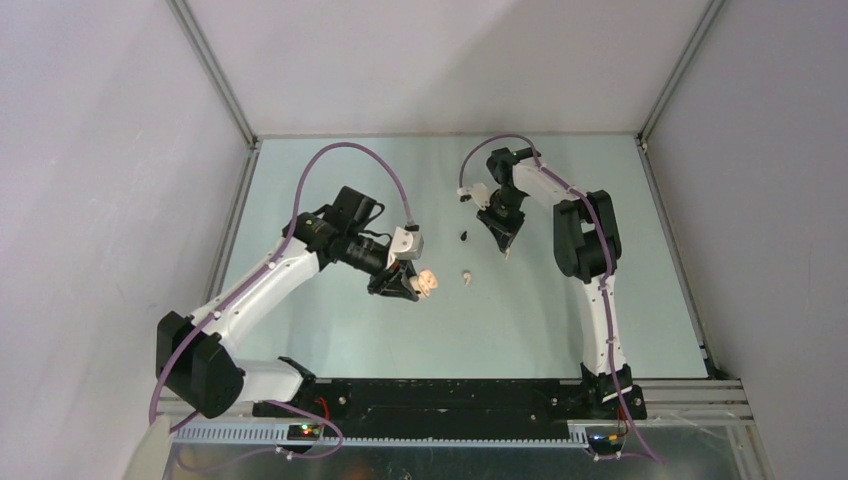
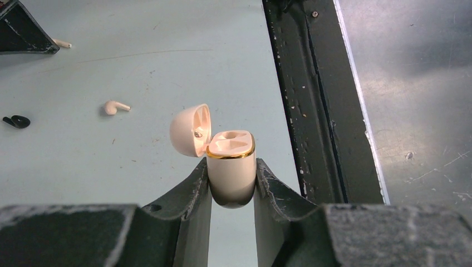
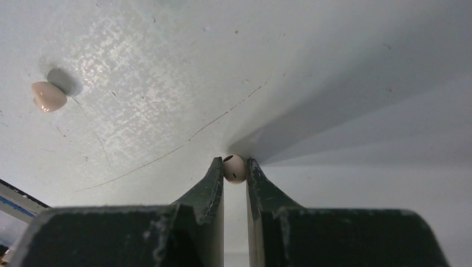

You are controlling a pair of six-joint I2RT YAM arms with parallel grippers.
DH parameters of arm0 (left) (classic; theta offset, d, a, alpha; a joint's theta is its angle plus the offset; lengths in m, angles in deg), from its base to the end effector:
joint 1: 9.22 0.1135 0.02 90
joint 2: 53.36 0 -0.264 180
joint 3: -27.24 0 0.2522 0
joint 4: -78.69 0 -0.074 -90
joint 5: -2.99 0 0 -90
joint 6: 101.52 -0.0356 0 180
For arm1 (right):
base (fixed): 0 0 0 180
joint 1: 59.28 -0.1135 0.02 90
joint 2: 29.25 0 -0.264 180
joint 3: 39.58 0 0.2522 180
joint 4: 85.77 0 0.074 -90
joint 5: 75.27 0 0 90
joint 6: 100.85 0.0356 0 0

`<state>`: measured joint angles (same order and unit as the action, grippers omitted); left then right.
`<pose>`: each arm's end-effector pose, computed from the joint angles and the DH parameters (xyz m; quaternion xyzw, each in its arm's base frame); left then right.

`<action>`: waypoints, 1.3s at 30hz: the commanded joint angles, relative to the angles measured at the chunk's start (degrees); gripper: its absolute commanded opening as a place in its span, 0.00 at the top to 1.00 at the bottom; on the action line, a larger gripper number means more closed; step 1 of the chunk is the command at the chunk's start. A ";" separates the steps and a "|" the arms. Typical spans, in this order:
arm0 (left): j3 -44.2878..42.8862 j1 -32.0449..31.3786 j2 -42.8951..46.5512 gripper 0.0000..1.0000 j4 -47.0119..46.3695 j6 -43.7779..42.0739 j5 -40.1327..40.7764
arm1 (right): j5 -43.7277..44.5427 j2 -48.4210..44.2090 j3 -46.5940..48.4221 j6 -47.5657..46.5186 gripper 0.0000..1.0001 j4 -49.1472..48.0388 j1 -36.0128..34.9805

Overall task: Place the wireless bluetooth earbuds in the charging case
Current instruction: Pick up the earbud from the center of the board.

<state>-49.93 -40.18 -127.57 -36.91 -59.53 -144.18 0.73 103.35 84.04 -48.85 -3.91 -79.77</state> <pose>0.1944 -0.1515 0.2986 0.6322 0.5817 -0.4264 0.2829 0.4150 0.1643 0.1599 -0.4841 0.8664 0.1216 0.0114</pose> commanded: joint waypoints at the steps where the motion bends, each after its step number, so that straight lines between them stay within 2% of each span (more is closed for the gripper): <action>1: 0.33 -0.32 1.60 1.00 -2.71 1.74 -0.98 | -0.92 -4.36 1.20 1.16 0.92 -1.43 0.14; 4: 1.03 -0.26 1.49 1.00 -5.66 5.62 -1.16 | -0.16 -8.48 -0.21 2.50 0.92 -3.85 0.23; 18: 7.21 -0.21 3.18 1.00 -33.42 29.64 -0.09 | 8.17 -40.33 -16.60 12.76 0.91 -21.58 -2.41; 20: 6.86 -0.05 3.80 1.00 -35.64 32.39 0.29 | 8.94 -46.04 -18.50 14.86 0.91 -25.22 -3.61; 26: 1.11 1.35 2.12 1.00 -34.92 35.24 -2.35 | 9.70 -53.89 -21.09 18.98 0.91 -32.26 -8.21; 28: -0.13 2.01 -0.18 1.00 -38.51 40.24 -4.78 | 11.36 -55.30 -21.48 19.09 0.90 -33.54 -10.41; 30: 1.77 2.27 -1.69 1.00 -49.14 49.75 -6.92 | 12.29 -56.69 -22.00 19.07 0.90 -34.98 -12.58; 31: 5.05 2.23 -1.91 1.00 -60.74 57.61 -6.95 | 12.66 -57.16 -22.46 18.92 0.90 -35.41 -14.04; 32: 9.30 2.23 -1.77 1.00 -67.16 61.68 -6.45 | 13.58 -58.12 -22.83 18.79 0.90 -36.50 -15.65; 33: 11.35 2.18 -1.83 1.00 -81.04 70.28 -5.03 | 13.79 -58.66 -23.77 18.36 0.90 -37.09 -16.56; 34: 14.92 2.24 -2.32 1.00 -87.06 77.70 -4.26 | 15.48 -59.73 -24.28 18.03 0.90 -38.20 -18.13; 35: 16.45 2.38 -2.64 1.00 -98.74 80.83 -2.88 | 16.10 -60.66 -25.23 17.41 0.90 -38.69 -18.95; 36: 19.46 2.43 -3.40 1.00 -103.78 86.14 -1.33 | 17.36 -61.16 -25.67 17.16 0.90 -39.58 -20.44; 37: 20.74 2.47 -3.75 1.00 -113.71 88.08 -0.47 | 17.70 -62.24 -26.41 16.53 0.90 -39.95 -21.15; 38: 23.22 2.48 -4.38 1.00 -118.34 91.03 1.23 | 18.44 -62.70 -26.74 16.28 0.90 -40.30 -22.53; 39: 24.16 2.48 -4.63 1.00 -127.45 92.06 1.95 | 18.68 -63.60 -27.34 15.87 0.90 -40.40 -23.12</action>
<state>-30.20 -37.95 -131.31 -123.25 13.39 -146.23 15.44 43.70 57.88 -31.58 -39.45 -100.05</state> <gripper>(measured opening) 0.317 0.164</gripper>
